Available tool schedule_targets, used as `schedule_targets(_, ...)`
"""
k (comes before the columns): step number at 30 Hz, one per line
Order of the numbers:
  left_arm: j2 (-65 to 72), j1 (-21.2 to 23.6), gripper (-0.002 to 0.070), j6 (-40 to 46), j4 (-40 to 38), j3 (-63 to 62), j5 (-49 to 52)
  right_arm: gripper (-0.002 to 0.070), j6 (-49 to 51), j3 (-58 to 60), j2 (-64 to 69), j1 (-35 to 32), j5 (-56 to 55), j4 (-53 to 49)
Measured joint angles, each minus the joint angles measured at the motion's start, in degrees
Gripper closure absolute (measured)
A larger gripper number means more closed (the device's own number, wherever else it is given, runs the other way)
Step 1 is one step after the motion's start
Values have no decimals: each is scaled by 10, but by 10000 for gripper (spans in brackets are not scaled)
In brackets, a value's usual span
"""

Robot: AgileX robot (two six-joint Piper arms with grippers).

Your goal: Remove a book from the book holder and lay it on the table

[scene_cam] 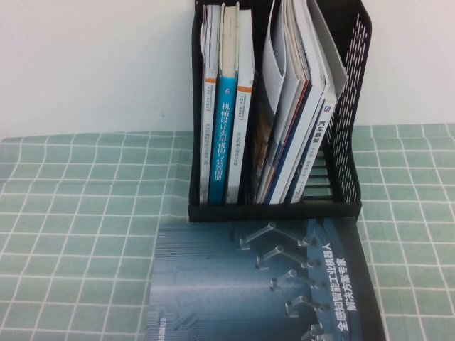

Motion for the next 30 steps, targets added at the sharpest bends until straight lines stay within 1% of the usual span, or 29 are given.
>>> schedule_targets(2,0,0,678,0,0,0,0,674,4,2,-4,-4,0,-23)
schedule_targets(5,0,0,678,0,0,0,0,674,6,8,-31,-45,0,-57)
schedule_targets(7,0,0,678,0,0,0,0,675,6,13,-58,-92,-1,-63)
schedule_targets(12,0,0,678,0,0,0,0,675,9,42,-108,-257,-8,-81)
schedule_targets(15,0,0,678,0,-1,0,0,675,9,60,-109,-333,-19,-81)
schedule_targets(17,0,0,678,0,-1,0,0,675,10,72,-109,-366,-31,-81)
schedule_targets(20,0,0,678,0,-1,0,0,675,11,96,-109,-392,-53,-95)
schedule_targets(24,0,0,678,0,-1,0,0,675,12,142,-109,-408,-59,-117)
schedule_targets(30,0,0,678,0,-1,0,0,675,12,148,-109,-430,-59,-125)
